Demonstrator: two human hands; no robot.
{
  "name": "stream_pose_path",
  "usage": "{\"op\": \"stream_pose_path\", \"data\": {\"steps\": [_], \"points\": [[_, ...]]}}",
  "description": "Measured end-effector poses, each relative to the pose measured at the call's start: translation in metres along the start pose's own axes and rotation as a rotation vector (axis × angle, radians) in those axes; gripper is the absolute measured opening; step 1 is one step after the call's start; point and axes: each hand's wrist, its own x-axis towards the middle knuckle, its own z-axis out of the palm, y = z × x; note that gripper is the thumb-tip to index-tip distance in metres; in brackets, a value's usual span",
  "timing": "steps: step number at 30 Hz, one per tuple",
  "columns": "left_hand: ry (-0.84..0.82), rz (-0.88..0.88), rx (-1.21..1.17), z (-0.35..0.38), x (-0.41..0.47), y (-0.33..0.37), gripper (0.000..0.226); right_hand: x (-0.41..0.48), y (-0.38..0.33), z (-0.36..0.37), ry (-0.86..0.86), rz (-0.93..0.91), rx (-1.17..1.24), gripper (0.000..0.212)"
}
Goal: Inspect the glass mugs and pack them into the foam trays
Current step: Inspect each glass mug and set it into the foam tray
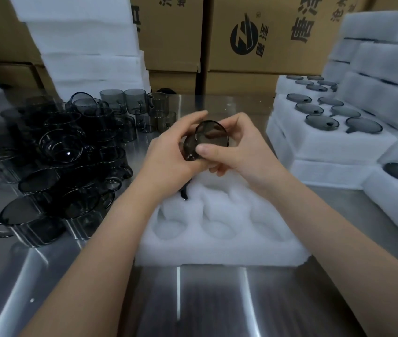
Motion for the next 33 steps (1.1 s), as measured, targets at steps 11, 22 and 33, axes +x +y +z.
{"op": "stream_pose_path", "data": {"steps": [11,22,33], "points": [[0.060,-0.016,-0.023,0.002,-0.002,0.004,0.055,0.004,-0.001,-0.006,0.034,0.020,0.214,0.025],[0.032,-0.036,-0.158,-0.002,0.000,0.001,0.062,0.005,0.000,-0.013,-0.153,0.051,0.357,0.045],[-0.078,0.076,0.086,0.002,-0.003,0.011,0.065,0.000,-0.001,-0.003,0.090,-0.189,-0.031,0.022]]}}
